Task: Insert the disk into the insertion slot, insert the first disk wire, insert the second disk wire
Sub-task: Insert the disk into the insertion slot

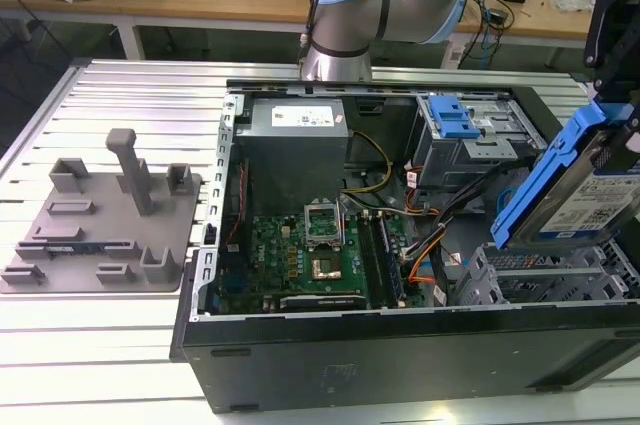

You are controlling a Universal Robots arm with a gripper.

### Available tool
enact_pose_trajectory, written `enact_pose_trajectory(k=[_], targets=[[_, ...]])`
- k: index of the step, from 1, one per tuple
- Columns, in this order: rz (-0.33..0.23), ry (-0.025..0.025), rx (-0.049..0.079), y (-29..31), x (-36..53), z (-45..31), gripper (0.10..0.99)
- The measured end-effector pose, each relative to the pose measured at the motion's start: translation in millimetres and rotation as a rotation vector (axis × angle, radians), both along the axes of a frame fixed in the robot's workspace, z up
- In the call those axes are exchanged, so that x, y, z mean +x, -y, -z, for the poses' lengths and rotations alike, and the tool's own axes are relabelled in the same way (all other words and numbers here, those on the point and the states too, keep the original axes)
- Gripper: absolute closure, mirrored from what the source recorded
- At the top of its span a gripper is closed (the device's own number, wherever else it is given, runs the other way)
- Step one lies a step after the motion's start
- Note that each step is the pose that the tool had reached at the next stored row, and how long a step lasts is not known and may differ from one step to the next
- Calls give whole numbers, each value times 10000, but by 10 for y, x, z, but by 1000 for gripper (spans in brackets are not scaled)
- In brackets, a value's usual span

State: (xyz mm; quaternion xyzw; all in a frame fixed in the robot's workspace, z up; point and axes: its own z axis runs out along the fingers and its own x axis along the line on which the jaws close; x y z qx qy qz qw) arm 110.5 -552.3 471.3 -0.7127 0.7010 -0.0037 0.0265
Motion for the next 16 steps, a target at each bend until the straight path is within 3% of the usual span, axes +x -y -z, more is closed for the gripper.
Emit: enact_pose_trajectory(k=[16], targets=[[4,0,-2,38,0,153,718]])
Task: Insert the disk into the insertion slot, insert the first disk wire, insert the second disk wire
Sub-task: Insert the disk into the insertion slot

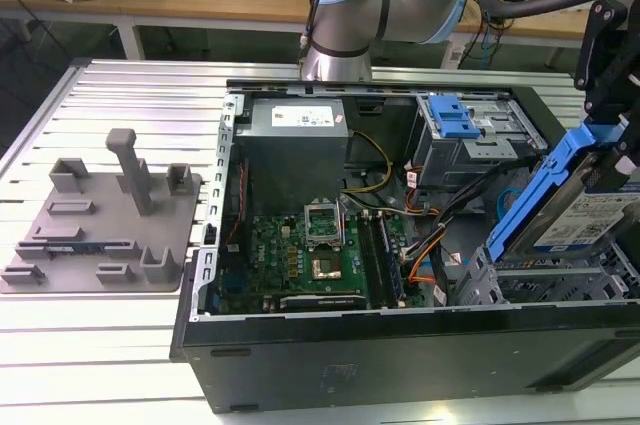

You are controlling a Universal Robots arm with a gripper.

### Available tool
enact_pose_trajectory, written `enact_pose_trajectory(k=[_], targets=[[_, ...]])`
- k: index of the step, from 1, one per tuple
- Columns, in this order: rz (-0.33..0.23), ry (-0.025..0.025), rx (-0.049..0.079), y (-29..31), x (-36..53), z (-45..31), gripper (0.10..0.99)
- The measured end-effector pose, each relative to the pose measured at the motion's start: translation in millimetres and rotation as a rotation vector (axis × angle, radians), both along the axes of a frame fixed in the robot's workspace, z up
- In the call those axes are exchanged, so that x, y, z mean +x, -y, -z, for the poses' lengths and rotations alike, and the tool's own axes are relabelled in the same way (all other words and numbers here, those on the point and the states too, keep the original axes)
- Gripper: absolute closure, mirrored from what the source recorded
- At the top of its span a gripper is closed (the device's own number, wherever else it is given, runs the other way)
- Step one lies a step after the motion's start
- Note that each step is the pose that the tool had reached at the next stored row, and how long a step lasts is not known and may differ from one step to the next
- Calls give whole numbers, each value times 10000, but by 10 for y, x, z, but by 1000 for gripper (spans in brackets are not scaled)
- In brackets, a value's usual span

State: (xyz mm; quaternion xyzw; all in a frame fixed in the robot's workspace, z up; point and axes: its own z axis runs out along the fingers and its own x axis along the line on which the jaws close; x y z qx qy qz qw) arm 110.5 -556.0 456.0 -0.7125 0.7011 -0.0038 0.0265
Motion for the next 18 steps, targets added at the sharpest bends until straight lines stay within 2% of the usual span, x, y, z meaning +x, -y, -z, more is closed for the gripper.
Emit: enact_pose_trajectory(k=[10,16,18], targets=[[51,0,2,6,14,101,718],[85,0,3,11,14,216,718],[88,0,0,12,14,281,718]])
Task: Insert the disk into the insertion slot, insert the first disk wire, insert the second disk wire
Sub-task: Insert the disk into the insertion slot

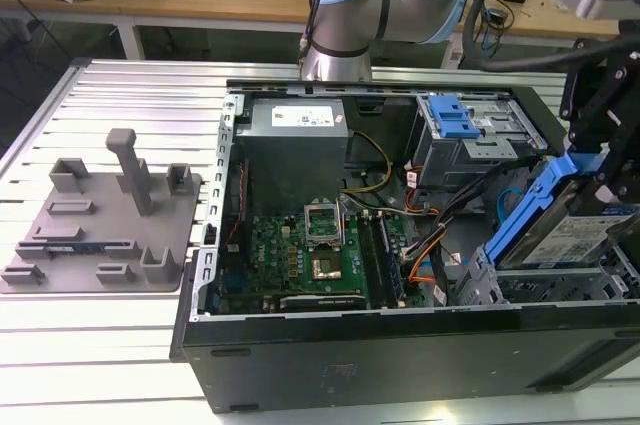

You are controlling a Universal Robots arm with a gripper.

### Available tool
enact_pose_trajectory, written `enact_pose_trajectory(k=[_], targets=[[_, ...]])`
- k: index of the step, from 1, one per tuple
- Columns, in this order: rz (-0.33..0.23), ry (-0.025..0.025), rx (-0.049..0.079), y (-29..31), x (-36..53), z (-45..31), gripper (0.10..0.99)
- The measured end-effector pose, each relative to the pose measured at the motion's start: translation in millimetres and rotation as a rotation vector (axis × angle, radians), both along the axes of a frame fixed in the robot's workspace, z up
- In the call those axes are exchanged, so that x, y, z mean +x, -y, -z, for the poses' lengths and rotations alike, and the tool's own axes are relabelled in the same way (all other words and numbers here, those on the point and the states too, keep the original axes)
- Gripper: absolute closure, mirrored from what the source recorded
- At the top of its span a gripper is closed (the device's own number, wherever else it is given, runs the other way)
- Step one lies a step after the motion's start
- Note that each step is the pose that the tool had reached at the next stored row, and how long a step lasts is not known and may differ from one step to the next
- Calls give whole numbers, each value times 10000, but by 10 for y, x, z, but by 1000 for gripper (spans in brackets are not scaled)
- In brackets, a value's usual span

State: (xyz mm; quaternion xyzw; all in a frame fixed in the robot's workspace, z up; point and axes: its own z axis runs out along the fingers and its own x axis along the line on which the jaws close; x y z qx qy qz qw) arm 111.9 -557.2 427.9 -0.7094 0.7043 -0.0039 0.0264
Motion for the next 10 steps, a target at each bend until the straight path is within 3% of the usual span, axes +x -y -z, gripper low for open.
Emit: enact_pose_trajectory(k=[8,10], targets=[[5,1,0,1,0,184,718],[4,1,-2,1,0,194,647]])
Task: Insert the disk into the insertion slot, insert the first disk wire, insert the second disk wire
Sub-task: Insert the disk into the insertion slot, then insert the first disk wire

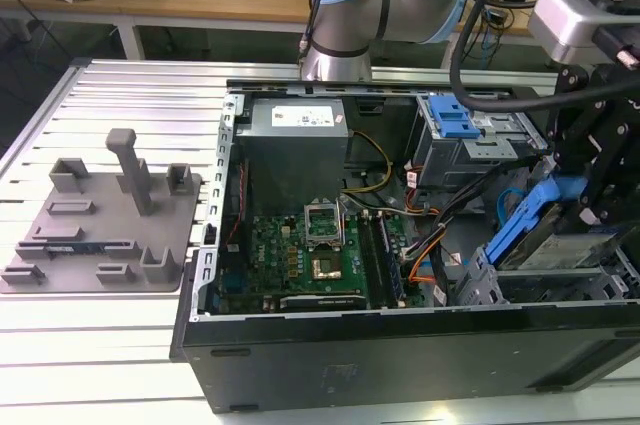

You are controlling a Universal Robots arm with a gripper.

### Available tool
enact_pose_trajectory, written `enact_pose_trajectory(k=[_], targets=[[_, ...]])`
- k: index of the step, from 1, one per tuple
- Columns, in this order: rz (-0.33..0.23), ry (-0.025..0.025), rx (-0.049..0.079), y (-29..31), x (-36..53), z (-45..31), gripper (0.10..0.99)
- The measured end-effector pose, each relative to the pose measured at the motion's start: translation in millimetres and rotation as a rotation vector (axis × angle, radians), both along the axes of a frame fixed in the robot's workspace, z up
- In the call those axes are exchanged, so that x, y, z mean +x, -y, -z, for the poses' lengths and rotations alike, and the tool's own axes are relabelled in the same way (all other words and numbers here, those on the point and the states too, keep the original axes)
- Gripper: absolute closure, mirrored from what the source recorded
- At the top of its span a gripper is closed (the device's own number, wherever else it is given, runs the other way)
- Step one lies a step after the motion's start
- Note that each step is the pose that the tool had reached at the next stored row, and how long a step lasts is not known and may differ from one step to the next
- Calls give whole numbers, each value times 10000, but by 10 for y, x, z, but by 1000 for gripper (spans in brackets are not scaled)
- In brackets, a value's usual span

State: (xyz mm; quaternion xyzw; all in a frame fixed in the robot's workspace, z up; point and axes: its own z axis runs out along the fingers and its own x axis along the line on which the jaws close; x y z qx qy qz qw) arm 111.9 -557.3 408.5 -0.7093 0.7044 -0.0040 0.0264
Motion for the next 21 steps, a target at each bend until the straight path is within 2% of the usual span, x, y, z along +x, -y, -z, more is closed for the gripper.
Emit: enact_pose_trajectory(k=[1,2,21], targets=[[0,0,0,0,0,0,647],[1,0,0,0,0,0,580],[1,-1,-12,-4,0,-11,580]])
